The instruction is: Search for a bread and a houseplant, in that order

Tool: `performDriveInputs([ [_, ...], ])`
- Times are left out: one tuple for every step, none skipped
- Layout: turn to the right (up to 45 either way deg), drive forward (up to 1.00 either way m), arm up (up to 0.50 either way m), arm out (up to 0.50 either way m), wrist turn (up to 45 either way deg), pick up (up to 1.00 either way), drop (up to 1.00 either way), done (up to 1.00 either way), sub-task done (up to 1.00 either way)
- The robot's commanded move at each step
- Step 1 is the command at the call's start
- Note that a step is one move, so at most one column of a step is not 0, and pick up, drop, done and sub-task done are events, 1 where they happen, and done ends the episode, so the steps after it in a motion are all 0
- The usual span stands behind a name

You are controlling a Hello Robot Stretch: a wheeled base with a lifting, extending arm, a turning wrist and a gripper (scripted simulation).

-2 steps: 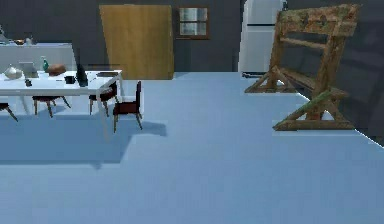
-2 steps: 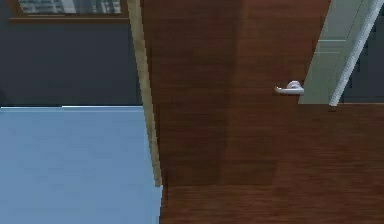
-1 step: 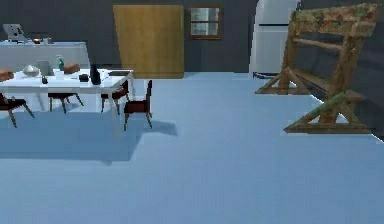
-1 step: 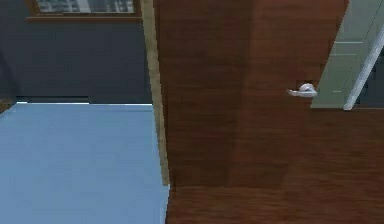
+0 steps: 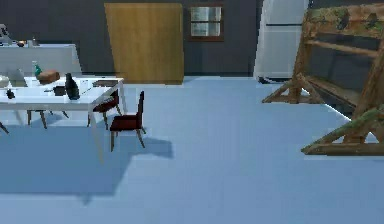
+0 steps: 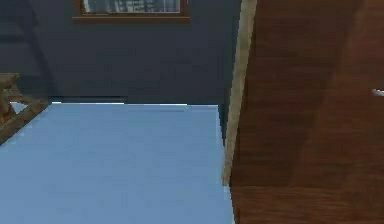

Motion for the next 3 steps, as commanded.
performDriveInputs([
  [-42.0, 0.0, 0.0, 0.0, 0.0, 0.0, 0.0, 0.0, 0.0],
  [0.0, 0.45, 0.0, 0.0, 0.0, 0.0, 0.0, 0.0, 0.0],
  [-15.0, 0.0, 0.0, 0.0, 0.0, 0.0, 0.0, 0.0, 0.0],
])
